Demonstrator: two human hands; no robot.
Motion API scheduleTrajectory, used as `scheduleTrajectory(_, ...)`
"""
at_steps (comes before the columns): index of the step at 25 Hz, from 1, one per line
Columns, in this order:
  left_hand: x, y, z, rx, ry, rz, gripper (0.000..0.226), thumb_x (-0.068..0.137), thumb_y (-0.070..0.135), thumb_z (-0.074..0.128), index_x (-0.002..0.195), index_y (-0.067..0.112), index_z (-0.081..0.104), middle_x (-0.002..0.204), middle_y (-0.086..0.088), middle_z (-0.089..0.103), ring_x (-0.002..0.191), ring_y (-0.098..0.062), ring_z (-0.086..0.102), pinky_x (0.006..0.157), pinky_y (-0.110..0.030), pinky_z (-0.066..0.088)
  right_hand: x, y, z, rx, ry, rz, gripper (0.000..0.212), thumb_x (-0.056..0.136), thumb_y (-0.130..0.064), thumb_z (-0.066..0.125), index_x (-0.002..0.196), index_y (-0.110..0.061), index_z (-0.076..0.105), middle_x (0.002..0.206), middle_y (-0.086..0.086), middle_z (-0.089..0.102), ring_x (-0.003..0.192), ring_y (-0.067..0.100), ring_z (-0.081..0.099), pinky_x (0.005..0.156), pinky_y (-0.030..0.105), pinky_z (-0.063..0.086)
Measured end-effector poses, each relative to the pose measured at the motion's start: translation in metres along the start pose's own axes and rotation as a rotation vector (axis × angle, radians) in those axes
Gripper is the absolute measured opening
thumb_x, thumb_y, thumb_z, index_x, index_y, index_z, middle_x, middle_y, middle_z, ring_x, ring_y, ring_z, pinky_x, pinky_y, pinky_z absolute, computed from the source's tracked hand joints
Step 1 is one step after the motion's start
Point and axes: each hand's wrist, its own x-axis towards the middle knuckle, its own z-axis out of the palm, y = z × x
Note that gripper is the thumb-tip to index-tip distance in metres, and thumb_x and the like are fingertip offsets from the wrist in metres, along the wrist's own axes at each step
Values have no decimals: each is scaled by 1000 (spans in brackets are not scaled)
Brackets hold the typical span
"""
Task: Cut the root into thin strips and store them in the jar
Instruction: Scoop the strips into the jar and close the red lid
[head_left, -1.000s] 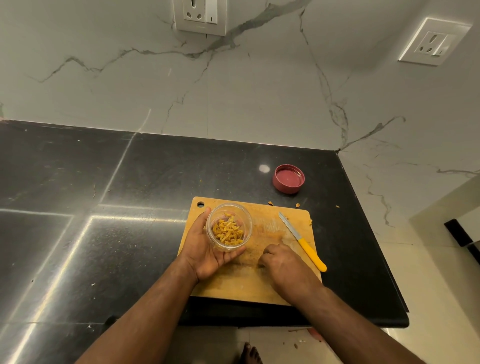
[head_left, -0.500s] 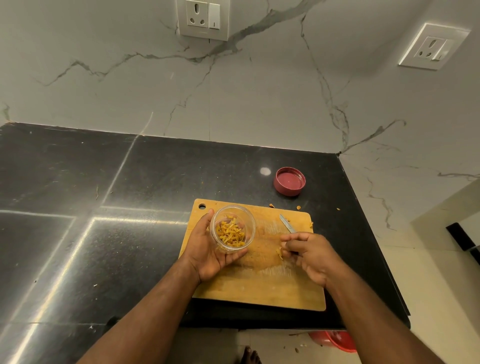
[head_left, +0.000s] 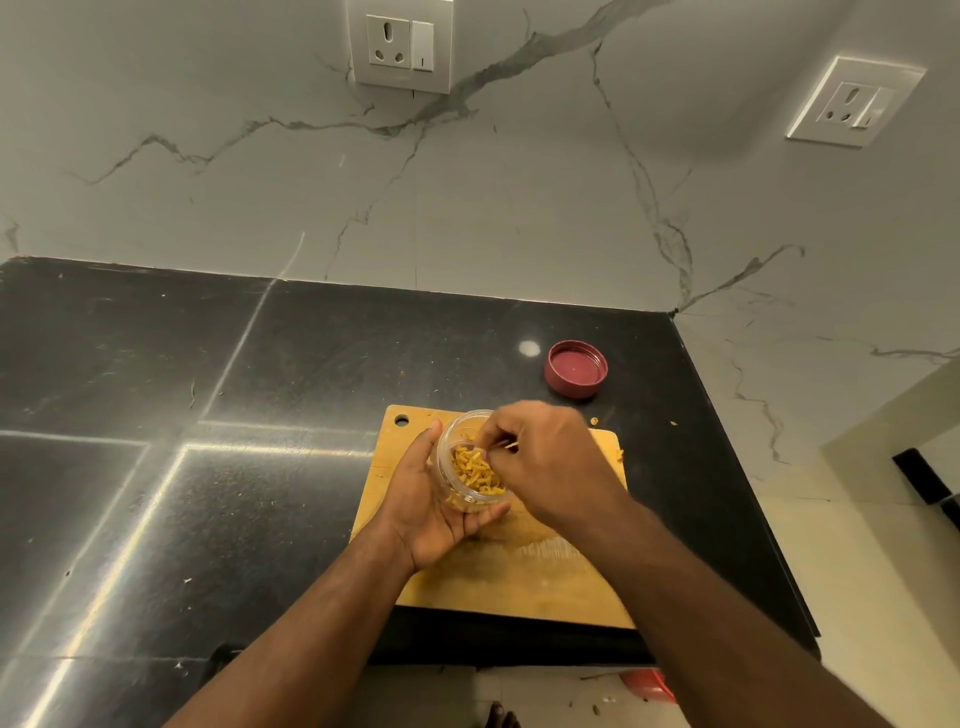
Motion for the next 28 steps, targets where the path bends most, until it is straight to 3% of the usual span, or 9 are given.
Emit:
scheduleTrajectory(3,1,1,-2,-18,2,4,66,95,66,45,128,13,68,128,-19,67,118,-36,64,93,-50,53,3,-2,-5,42,157,-49,12,82,-17,77,88,-21,67,88,-9,64,80,8,59,68,26,53)
scheduleTrajectory(6,-1,-1,0,-28,10,-23,66,94,66,46,130,14,66,129,-19,66,123,-38,61,97,-51,51,2,-2,-8,13,-81,23,27,84,-23,77,109,-26,69,108,-12,66,98,4,58,84,23,50)
scheduleTrajectory(9,0,1,-1,-26,17,-31,70,92,69,47,132,14,64,131,-20,65,124,-41,60,79,-48,62,5,26,-24,221,73,142,18,88,-19,73,105,-25,75,97,-15,71,88,0,65,80,19,55)
scheduleTrajectory(10,0,2,-2,-28,21,-30,70,91,69,48,133,15,63,131,-19,65,123,-41,60,75,-46,62,5,43,-24,165,74,218,18,89,-18,71,104,-26,75,95,-15,71,86,0,66,79,21,56)
scheduleTrajectory(14,1,6,-4,-26,57,-19,69,91,69,49,133,16,63,128,-18,67,119,-41,63,73,-46,62,-19,86,24,-284,-371,414,28,95,-15,57,117,-26,70,116,-3,68,102,14,62,90,30,53)
scheduleTrajectory(18,3,6,-2,-14,65,-21,69,91,69,48,133,15,62,127,-18,67,117,-41,64,72,-46,62,-30,86,49,-436,-357,216,28,97,-10,49,113,-20,70,112,3,60,98,18,58,85,29,49)
scheduleTrajectory(22,1,5,-1,-6,67,-31,69,92,68,47,133,15,62,127,-18,68,117,-40,64,72,-46,62,-34,78,57,-479,-331,190,26,98,-10,50,115,-18,68,113,4,60,100,19,58,87,30,51)
scheduleTrajectory(26,-1,6,-3,-3,68,-37,68,92,68,48,132,15,62,125,-18,68,116,-40,65,76,-47,62,-30,94,49,-352,-286,359,23,97,-14,53,110,-22,71,111,-1,66,98,15,61,86,28,50)
scheduleTrajectory(28,-2,6,-4,-2,73,-32,66,92,67,49,131,15,63,124,-18,69,114,-40,66,79,-49,61,-24,109,32,62,-110,642,18,92,-9,63,99,-19,76,101,0,72,88,14,67,82,31,57)
